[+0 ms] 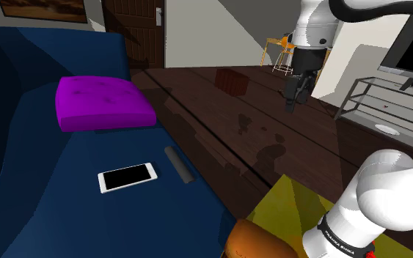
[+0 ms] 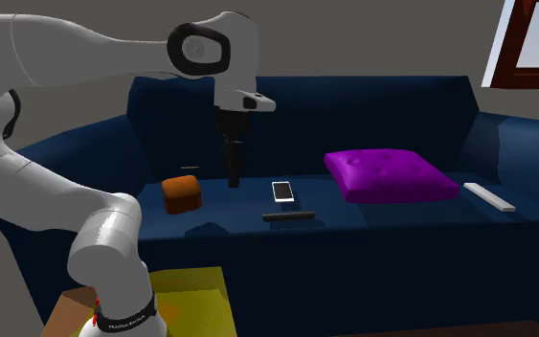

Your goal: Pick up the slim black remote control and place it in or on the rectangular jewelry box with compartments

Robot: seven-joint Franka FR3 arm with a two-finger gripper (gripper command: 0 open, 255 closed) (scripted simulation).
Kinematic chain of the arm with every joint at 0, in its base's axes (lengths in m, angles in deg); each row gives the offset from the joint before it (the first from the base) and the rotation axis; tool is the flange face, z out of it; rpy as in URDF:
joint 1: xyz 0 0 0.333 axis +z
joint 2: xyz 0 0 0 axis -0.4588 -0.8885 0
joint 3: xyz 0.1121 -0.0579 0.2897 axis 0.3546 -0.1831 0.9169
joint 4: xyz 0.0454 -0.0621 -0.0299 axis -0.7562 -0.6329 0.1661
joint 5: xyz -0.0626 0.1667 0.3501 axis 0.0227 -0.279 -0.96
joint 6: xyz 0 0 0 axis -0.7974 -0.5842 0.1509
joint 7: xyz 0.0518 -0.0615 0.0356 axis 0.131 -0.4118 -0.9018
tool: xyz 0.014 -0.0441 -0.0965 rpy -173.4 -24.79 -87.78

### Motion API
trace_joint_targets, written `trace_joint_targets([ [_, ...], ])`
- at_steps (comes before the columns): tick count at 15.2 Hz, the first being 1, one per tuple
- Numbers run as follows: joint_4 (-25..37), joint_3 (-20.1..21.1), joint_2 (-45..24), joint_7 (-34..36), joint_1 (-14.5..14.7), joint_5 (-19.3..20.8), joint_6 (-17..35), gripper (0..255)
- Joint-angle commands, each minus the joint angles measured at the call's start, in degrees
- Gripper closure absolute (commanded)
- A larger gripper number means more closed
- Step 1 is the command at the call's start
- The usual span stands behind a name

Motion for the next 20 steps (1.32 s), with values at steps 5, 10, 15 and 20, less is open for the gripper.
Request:
trace_joint_targets([
  [5,-1.6,2.0,-5.1,3.7,0.6,-3.4,6.2,0],
  [10,-2.0,4.4,-13.0,7.8,1.4,-7.3,14.1,0],
  [15,-0.4,6.6,-22.1,11.3,2.3,-10.5,21.6,0],
  [20,3.0,8.5,-32.0,14.4,3.1,-13.0,28.3,0],
])
